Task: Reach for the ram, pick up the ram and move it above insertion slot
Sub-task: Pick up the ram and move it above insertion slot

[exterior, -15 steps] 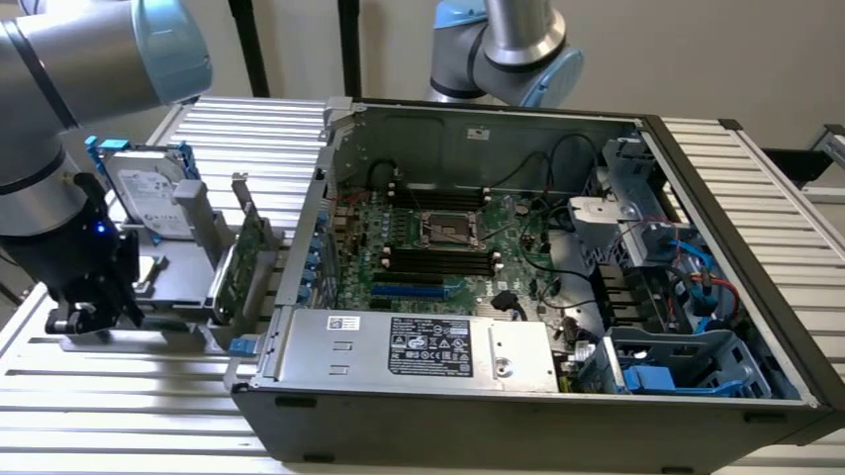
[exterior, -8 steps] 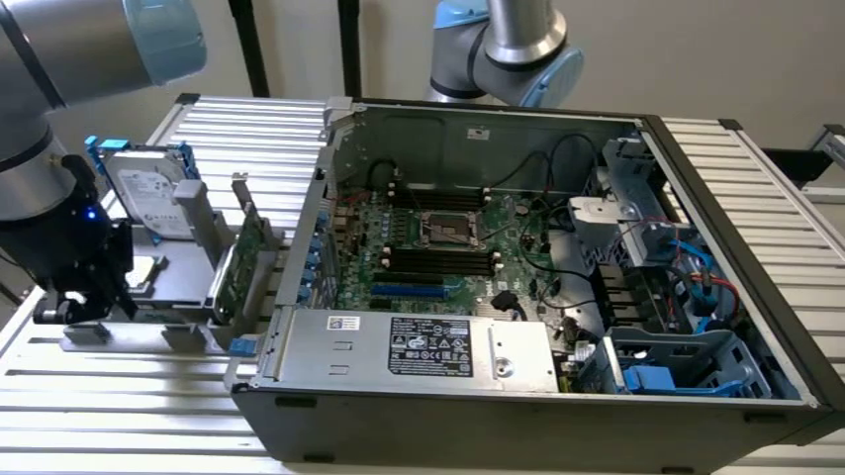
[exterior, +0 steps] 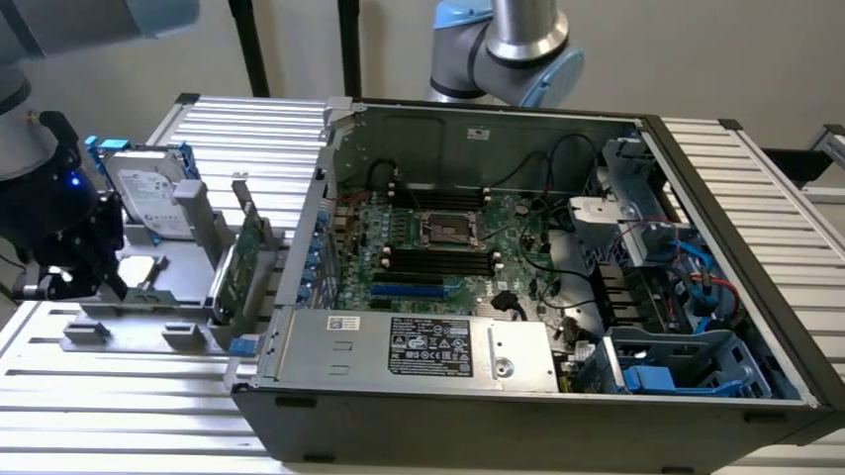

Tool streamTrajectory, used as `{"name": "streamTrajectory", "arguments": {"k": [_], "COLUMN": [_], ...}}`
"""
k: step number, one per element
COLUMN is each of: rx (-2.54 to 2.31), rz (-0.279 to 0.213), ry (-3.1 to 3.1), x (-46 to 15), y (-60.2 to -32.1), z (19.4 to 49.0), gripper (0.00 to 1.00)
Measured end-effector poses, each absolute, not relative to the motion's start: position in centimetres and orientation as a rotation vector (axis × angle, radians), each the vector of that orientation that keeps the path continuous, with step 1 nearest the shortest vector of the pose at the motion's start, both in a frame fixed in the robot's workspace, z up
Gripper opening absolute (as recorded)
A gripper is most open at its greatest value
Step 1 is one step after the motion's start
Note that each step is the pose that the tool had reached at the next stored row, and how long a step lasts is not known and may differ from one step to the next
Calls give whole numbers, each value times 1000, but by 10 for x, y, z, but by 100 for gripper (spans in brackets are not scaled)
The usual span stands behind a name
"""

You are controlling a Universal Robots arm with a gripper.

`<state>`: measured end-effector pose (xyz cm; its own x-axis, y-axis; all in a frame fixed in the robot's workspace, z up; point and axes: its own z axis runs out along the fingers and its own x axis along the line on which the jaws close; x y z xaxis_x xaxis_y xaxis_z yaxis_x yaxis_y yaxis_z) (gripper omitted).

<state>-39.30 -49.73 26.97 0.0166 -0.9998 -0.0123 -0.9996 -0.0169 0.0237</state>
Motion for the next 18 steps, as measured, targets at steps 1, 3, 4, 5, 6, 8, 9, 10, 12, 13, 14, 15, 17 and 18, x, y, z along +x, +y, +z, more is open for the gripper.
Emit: {"name": "streamTrajectory", "arguments": {"k": [1, 3, 4, 5, 6, 8, 9, 10, 12, 13, 14, 15, 17, 18], "rx": [2234, 2234, 2234, 2234, 2234, 2234, 2234, 2235, 2236, 2236, 2237, 2237, 2239, 2239], "rz": [-40, -40, -40, -40, -40, -40, -40, -41, -44, -45, -47, -48, -51, -53], "ry": [-2197, -2197, -2197, -2197, -2197, -2197, -2197, -2197, -2198, -2198, -2198, -2199, -2198, -2198], "x": [-391, -387, -385, -383, -380, -374, -371, -366, -357, -353, -348, -344, -335, -331], "y": [-497, -497, -497, -497, -497, -497, -497, -497, -497, -497, -497, -497, -497, -497], "z": [274, 283, 288, 292, 297, 306, 310, 315, 324, 329, 333, 338, 347, 352], "gripper": [13, 13, 13, 13, 13, 13, 13, 13, 13, 13, 13, 13, 13, 13]}}
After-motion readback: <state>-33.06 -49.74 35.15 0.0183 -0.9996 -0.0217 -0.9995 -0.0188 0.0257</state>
